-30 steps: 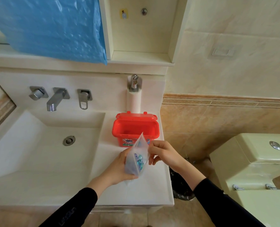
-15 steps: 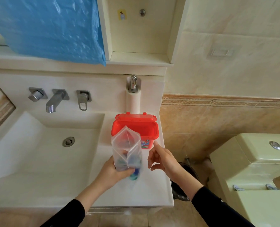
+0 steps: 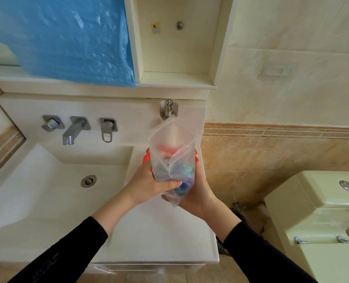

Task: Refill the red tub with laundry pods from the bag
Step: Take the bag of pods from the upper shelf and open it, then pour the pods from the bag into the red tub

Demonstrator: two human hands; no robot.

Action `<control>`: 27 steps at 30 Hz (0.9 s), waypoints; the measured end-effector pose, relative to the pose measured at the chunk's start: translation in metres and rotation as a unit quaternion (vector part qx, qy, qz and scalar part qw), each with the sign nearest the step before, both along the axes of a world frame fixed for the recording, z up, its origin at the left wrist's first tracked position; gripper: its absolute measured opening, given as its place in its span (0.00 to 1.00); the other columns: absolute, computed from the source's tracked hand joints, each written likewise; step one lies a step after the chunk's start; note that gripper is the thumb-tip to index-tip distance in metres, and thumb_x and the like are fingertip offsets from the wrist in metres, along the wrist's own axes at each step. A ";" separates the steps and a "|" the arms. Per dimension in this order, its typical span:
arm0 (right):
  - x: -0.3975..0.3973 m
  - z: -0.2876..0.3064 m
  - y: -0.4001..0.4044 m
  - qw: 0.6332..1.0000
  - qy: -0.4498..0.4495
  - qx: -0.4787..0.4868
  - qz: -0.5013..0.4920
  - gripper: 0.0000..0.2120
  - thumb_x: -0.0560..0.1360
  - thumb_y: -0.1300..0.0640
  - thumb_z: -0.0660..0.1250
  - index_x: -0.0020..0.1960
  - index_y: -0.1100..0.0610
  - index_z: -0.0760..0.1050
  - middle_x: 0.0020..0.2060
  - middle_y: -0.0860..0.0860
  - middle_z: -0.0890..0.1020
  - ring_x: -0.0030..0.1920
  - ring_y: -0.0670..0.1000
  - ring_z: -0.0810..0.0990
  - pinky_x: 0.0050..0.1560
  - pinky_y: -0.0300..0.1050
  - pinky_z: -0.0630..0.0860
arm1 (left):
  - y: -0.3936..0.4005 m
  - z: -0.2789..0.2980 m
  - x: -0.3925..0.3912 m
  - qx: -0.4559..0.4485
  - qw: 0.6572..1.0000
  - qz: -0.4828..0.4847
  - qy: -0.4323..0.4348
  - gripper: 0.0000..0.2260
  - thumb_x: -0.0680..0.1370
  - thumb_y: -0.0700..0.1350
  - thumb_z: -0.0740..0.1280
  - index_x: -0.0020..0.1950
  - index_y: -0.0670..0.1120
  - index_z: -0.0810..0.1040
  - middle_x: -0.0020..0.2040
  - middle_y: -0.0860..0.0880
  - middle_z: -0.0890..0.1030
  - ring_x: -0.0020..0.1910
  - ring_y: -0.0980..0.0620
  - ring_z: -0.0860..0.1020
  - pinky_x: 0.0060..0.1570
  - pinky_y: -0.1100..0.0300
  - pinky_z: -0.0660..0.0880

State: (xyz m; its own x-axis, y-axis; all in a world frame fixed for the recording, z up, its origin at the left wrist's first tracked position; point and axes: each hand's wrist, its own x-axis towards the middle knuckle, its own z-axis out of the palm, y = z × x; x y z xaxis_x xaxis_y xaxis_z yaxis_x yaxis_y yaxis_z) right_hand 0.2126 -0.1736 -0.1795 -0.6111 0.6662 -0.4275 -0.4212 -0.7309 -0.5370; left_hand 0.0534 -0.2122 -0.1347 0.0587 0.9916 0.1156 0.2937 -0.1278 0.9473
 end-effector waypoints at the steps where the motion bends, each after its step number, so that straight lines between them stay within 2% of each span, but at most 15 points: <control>1: -0.003 0.003 0.001 0.999 0.033 -0.019 -0.014 0.30 0.77 0.33 0.59 0.70 0.52 0.73 0.62 0.57 0.81 0.64 0.62 0.78 0.60 0.59 0.76 | 0.002 0.001 0.002 0.007 1.000 -0.008 0.020 0.29 0.61 0.55 0.79 0.60 0.59 0.75 0.60 0.49 0.79 0.61 0.52 0.77 0.59 0.55 0.76; 3: -0.005 0.010 0.002 0.996 0.064 -0.047 -0.027 0.25 0.77 0.41 0.66 0.68 0.54 0.75 0.63 0.59 0.80 0.63 0.63 0.78 0.59 0.60 0.75 | 0.004 0.002 0.005 0.011 0.999 -0.032 0.039 0.28 0.61 0.55 0.79 0.59 0.61 0.74 0.57 0.55 0.80 0.59 0.55 0.77 0.57 0.59 0.76; 6: 0.001 0.010 0.006 0.994 0.086 -0.030 -0.052 0.16 0.80 0.49 0.61 0.59 0.56 0.82 0.53 0.60 0.85 0.54 0.61 0.84 0.53 0.58 0.80 | 0.010 0.004 0.006 0.022 0.994 -0.072 0.073 0.32 0.62 0.54 0.79 0.63 0.60 0.72 0.56 0.65 0.78 0.58 0.64 0.76 0.54 0.71 0.72; 9: 0.007 0.009 0.009 0.996 0.068 -0.023 -0.049 0.17 0.78 0.48 0.62 0.53 0.57 0.85 0.50 0.59 0.86 0.50 0.61 0.86 0.53 0.57 0.80 | 0.019 0.005 0.004 0.025 0.988 -0.104 0.109 0.36 0.63 0.54 0.80 0.67 0.57 0.69 0.60 0.61 0.77 0.62 0.62 0.74 0.60 0.61 0.73; 11: 0.009 0.013 0.011 0.997 0.040 -0.034 -0.052 0.18 0.76 0.46 0.65 0.52 0.58 0.85 0.50 0.61 0.86 0.49 0.62 0.86 0.54 0.59 0.80 | 0.024 0.004 0.003 0.023 0.985 -0.110 0.131 0.38 0.62 0.56 0.79 0.69 0.58 0.67 0.62 0.59 0.75 0.63 0.61 0.73 0.63 0.56 0.73; 14: 0.010 0.021 0.018 0.997 -0.011 -0.023 -0.076 0.19 0.75 0.45 0.65 0.54 0.58 0.84 0.51 0.60 0.86 0.48 0.62 0.86 0.53 0.58 0.80 | 0.031 0.002 -0.005 0.017 0.979 -0.108 0.173 0.39 0.61 0.61 0.77 0.69 0.60 0.65 0.64 0.60 0.72 0.65 0.59 0.69 0.64 0.52 0.71; 16: 0.014 0.027 0.023 0.996 -0.026 -0.015 -0.083 0.18 0.75 0.46 0.65 0.54 0.58 0.84 0.49 0.60 0.86 0.47 0.62 0.85 0.50 0.56 0.80 | 0.034 -0.003 -0.015 0.006 0.981 -0.095 0.168 0.39 0.61 0.64 0.76 0.69 0.61 0.64 0.65 0.60 0.71 0.66 0.58 0.69 0.65 0.52 0.70; 18: 0.020 0.031 0.029 0.994 -0.023 -0.025 -0.099 0.19 0.74 0.45 0.67 0.52 0.58 0.85 0.48 0.60 0.86 0.45 0.61 0.86 0.46 0.54 0.82 | 0.037 -0.013 -0.028 0.002 0.988 -0.068 0.142 0.42 0.62 0.64 0.76 0.71 0.57 0.62 0.69 0.55 0.69 0.68 0.57 0.69 0.66 0.54 0.68; 21: 0.031 0.032 0.040 0.991 -0.010 -0.026 -0.131 0.22 0.76 0.42 0.64 0.59 0.57 0.81 0.50 0.60 0.86 0.45 0.61 0.86 0.44 0.52 0.82 | 0.041 -0.033 -0.049 -0.022 0.991 -0.006 0.128 0.42 0.62 0.62 0.76 0.71 0.57 0.58 0.72 0.53 0.62 0.68 0.61 0.62 0.67 0.61 0.62; 24: 0.042 0.030 0.050 0.986 0.003 -0.027 -0.162 0.22 0.77 0.41 0.61 0.59 0.57 0.80 0.48 0.60 0.86 0.44 0.61 0.86 0.47 0.53 0.81 | 0.043 -0.059 -0.070 -0.095 0.986 0.044 0.130 0.53 0.61 0.65 0.76 0.77 0.50 0.51 0.77 0.49 0.54 0.74 0.55 0.55 0.70 0.58 0.56; 27: 0.052 0.026 0.056 0.981 0.002 -0.024 -0.191 0.23 0.78 0.40 0.60 0.62 0.56 0.78 0.46 0.60 0.87 0.50 0.61 0.83 0.54 0.55 0.79 | 0.042 -0.085 -0.084 -0.148 0.980 0.063 0.119 0.64 0.51 0.75 0.71 0.77 0.46 0.49 0.78 0.47 0.52 0.76 0.51 0.54 0.70 0.56 0.56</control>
State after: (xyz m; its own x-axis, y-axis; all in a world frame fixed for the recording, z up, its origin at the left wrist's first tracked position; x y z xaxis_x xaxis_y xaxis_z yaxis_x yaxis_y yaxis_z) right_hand 0.2648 -0.1174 -0.1536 -0.3229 0.8258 -0.4625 -0.6716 -0.5442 -0.5028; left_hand -0.0306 -0.1704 -0.2195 -0.0759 0.9806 -0.1808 0.5062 0.1942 0.8403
